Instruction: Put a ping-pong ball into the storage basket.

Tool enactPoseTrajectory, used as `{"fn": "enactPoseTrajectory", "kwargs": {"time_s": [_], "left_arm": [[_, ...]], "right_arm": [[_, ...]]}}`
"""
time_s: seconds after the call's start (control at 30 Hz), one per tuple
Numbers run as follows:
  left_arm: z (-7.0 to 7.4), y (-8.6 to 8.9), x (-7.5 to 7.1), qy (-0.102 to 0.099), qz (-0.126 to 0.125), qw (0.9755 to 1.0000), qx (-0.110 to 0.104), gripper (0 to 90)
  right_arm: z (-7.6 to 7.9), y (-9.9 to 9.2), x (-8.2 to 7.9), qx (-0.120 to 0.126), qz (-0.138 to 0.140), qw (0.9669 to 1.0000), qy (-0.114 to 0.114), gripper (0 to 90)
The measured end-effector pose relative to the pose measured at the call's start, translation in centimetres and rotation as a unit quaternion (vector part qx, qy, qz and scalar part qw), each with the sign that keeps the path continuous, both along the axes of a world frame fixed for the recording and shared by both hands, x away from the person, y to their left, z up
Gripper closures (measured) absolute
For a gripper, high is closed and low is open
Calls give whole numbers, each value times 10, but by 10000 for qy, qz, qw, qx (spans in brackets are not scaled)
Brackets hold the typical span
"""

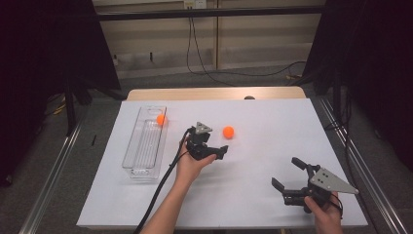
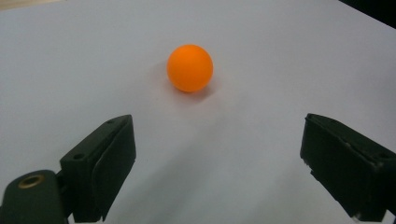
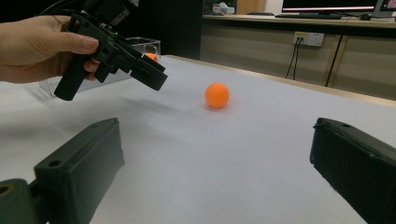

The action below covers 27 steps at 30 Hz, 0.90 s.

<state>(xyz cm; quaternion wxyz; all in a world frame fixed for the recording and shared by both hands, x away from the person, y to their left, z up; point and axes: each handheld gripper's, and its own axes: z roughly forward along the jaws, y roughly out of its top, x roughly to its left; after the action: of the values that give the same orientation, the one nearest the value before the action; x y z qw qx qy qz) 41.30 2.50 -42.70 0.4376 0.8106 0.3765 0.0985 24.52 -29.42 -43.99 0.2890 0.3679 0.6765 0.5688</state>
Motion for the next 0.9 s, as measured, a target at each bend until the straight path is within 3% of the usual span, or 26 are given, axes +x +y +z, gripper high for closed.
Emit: {"fn": "enactPoseTrajectory", "kwargs": {"time_s": [0.9], "left_arm": [[1,1,7,-73,66,9999,-39,108]], "right_arm": [[-1,0,0,-17,2,10000,11,22]]}}
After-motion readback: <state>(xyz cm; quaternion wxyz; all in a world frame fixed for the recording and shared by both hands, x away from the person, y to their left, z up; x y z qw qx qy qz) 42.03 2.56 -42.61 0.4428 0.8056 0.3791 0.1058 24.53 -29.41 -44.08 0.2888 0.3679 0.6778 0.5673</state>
